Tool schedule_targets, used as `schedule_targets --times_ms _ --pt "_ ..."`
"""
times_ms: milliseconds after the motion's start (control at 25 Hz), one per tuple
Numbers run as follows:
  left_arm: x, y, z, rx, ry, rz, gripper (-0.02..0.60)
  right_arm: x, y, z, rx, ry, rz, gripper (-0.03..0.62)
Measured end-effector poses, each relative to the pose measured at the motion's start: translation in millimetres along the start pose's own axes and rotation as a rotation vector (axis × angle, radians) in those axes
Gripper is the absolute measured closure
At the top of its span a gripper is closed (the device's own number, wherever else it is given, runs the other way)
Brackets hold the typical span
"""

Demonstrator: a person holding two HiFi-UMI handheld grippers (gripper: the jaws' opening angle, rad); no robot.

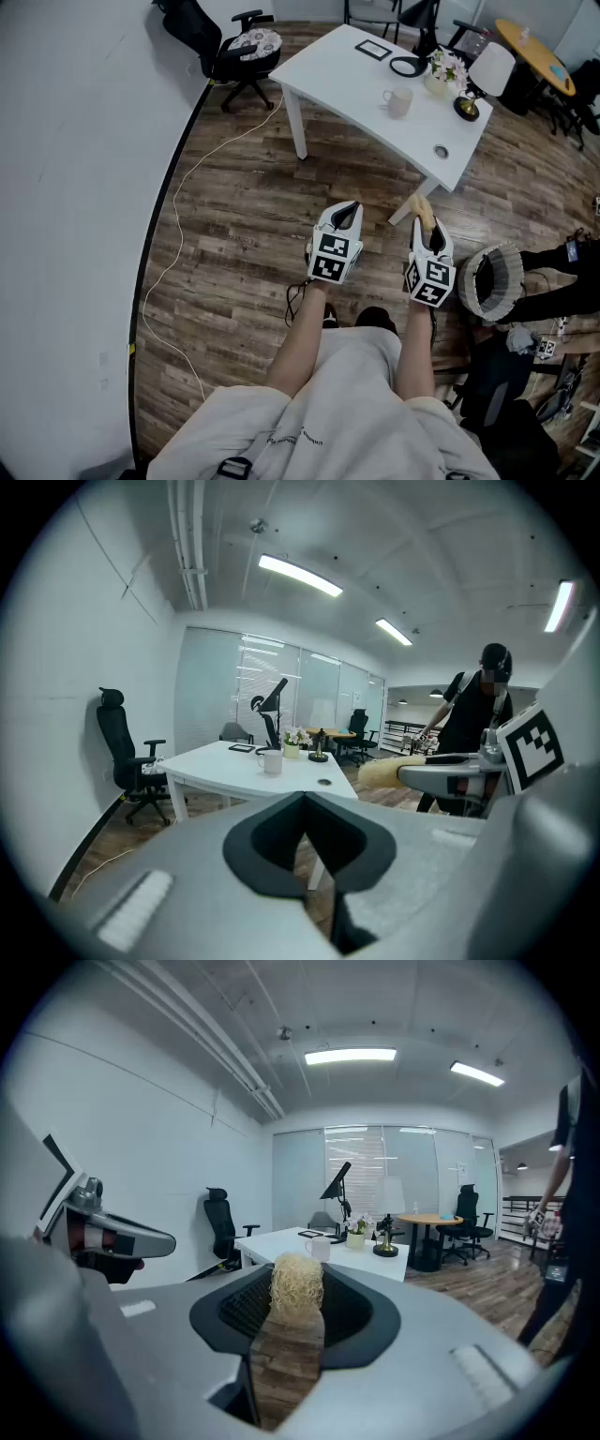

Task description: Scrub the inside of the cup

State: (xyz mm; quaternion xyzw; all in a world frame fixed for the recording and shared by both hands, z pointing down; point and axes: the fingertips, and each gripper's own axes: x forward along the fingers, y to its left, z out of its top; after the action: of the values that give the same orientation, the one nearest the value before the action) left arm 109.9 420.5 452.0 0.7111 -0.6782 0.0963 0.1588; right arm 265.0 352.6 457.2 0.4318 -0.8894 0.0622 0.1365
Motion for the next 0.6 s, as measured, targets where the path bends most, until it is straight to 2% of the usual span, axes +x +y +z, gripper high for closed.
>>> schedule_targets --times_ms 200,440,520,600 --pt "11 13 0 -0.020 0.001 -0.009 0.580 15 6 4 -0.003 0.005 0.004 0.433" --pt "31 17 -7 -0.067 0.019 -0.057 0.580 42 10 -4 -0.049 0.044 0.036 0.433" --pt "40 24 -9 -0.062 0.044 -0.046 0.580 56 7 -5 -0.063 0.058 0.045 0.430" --pt "50 34 -7 -0.074 0.055 -0.026 0.580 70 3 -1 -0.125 0.077 0.048 0.427"
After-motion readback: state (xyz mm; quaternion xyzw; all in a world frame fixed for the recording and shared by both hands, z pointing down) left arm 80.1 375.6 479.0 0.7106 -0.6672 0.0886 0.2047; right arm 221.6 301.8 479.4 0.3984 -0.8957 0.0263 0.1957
